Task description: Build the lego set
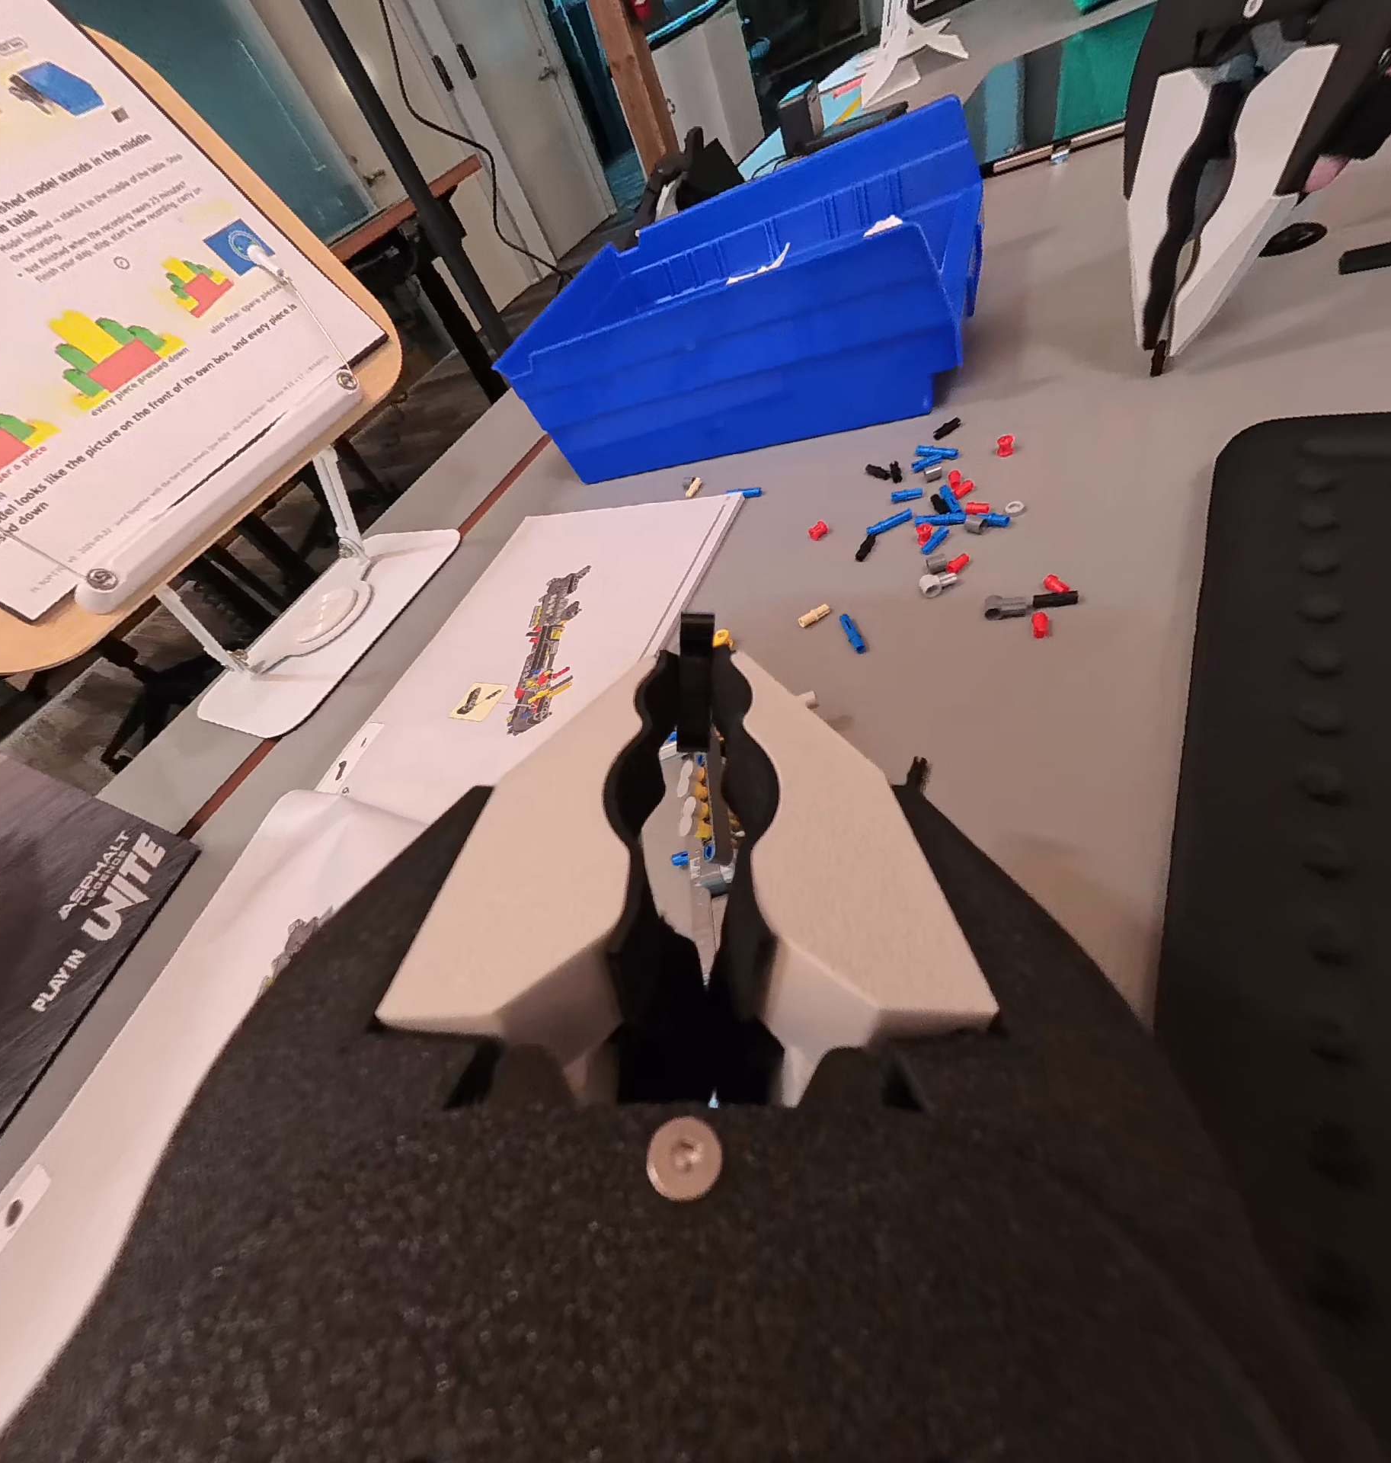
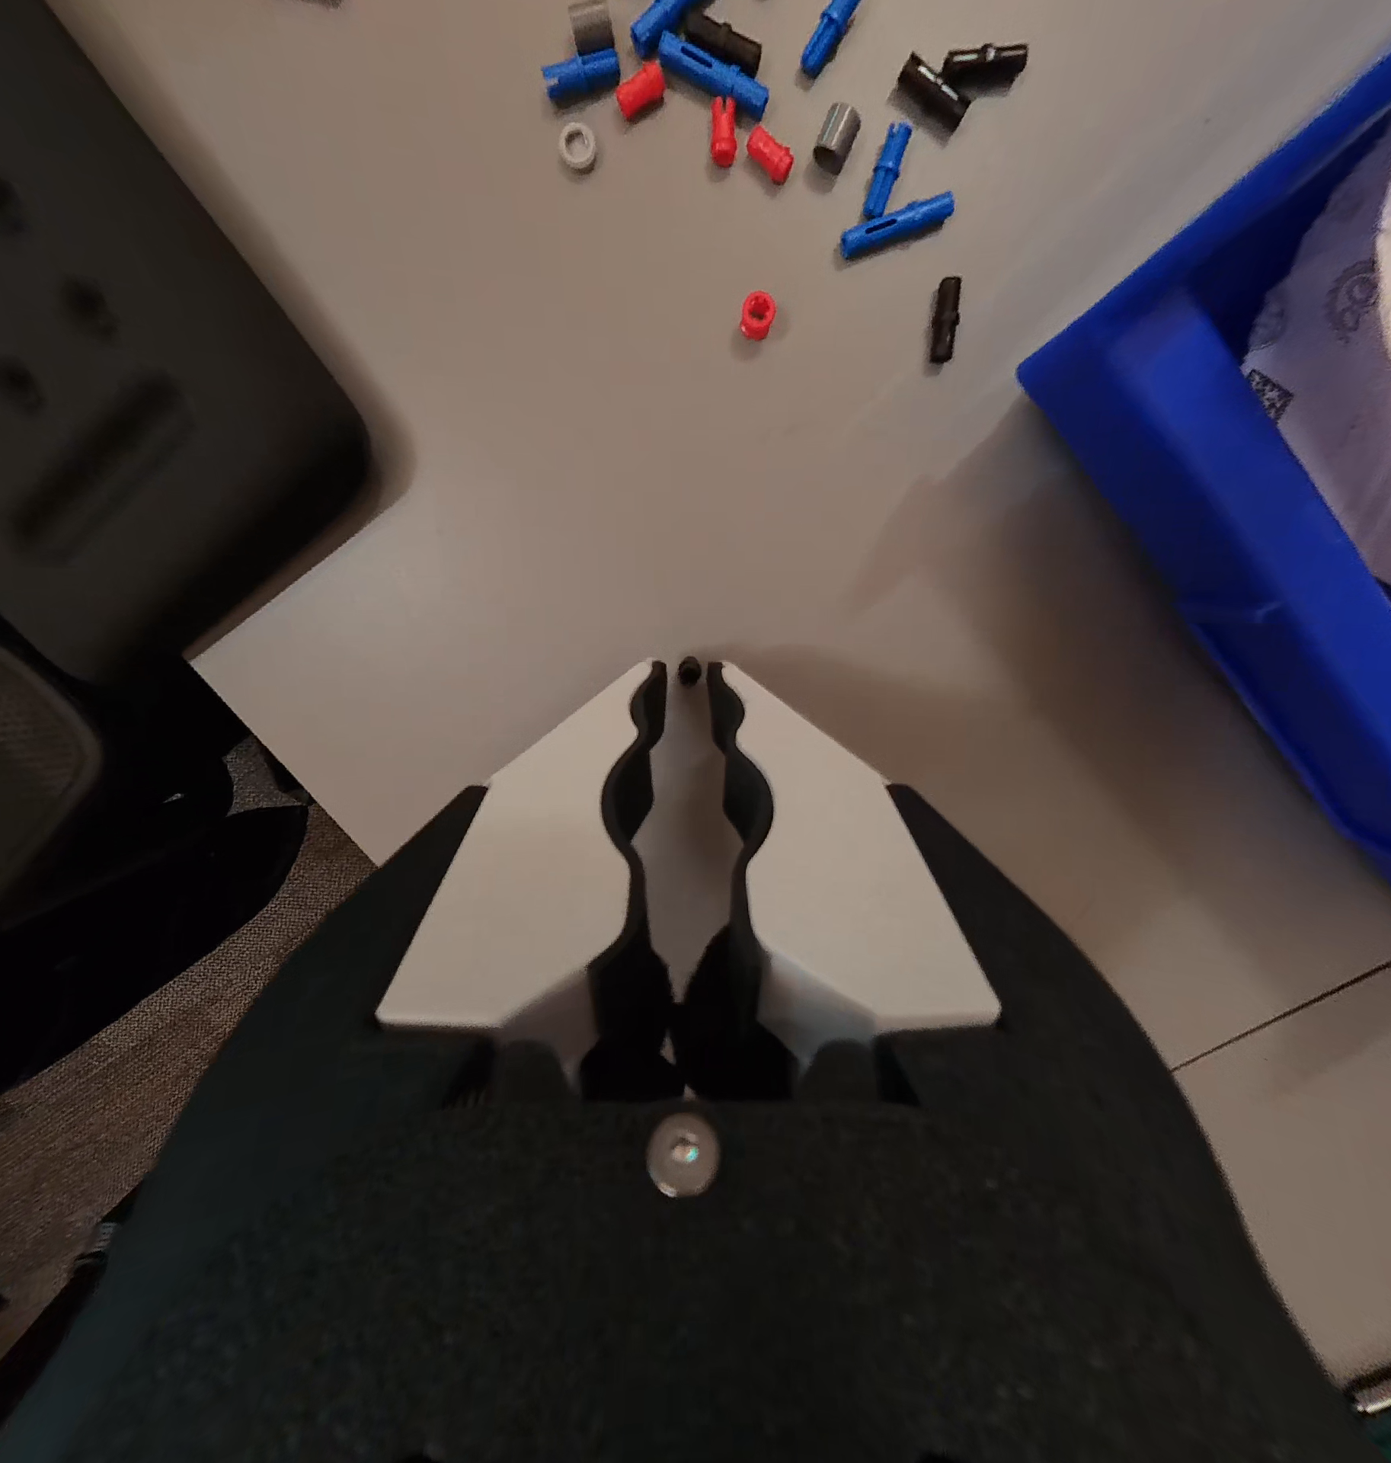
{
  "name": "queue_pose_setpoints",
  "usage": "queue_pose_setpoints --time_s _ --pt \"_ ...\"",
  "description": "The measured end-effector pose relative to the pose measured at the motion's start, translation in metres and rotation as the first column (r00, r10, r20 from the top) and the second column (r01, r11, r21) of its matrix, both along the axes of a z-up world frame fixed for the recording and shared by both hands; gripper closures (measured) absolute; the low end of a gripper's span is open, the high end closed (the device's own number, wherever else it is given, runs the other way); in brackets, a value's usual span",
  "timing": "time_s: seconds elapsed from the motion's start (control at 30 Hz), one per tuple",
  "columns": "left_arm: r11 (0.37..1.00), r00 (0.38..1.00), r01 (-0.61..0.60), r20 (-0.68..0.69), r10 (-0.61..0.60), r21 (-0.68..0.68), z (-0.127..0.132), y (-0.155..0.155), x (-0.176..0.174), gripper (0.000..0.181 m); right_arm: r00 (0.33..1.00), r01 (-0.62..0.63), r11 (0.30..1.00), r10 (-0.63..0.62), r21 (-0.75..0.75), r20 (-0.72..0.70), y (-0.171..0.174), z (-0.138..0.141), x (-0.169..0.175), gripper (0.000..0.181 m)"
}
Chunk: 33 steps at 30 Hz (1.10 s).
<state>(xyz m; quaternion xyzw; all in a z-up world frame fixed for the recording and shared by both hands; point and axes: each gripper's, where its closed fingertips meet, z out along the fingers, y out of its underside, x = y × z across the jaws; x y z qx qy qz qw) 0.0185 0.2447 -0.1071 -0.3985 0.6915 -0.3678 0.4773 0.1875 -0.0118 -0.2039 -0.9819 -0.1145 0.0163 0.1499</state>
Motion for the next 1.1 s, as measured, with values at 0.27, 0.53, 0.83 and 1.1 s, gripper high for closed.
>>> queue_pose_setpoints --time_s 0.27,0.53,0.83,1.1 --pt "1.0 1.0 -0.003 -0.003 0.003 0.016 -0.002 0.0 0.001 0.174 1.0 -0.001 1.0 0.001 -0.005 -0.001 0.001 -0.002 0.0 0.173" --pt "1.0 1.0 -0.004 -0.004 0.004 0.008 -0.002 0.001 0.001 0.175 1.0 -0.003 1.0 0.003 -0.018 0.006 0.0 -0.005 0.001 0.176" --pt "0.996 1.0 0.025 0.006 -0.025 -0.09 0.004 -0.002 0.0 0.175 0.997 -0.063 0.972 0.052 0.227 0.051 0.047 0.033 -0.021 0.177" --pt "0.903 0.993 0.119 0.049 -0.109 -0.413 0.02 -0.01 -0.003 0.174 0.997 -0.003 0.489 -0.062 0.872 0.038 0.206 0.157 -0.165 0.177"
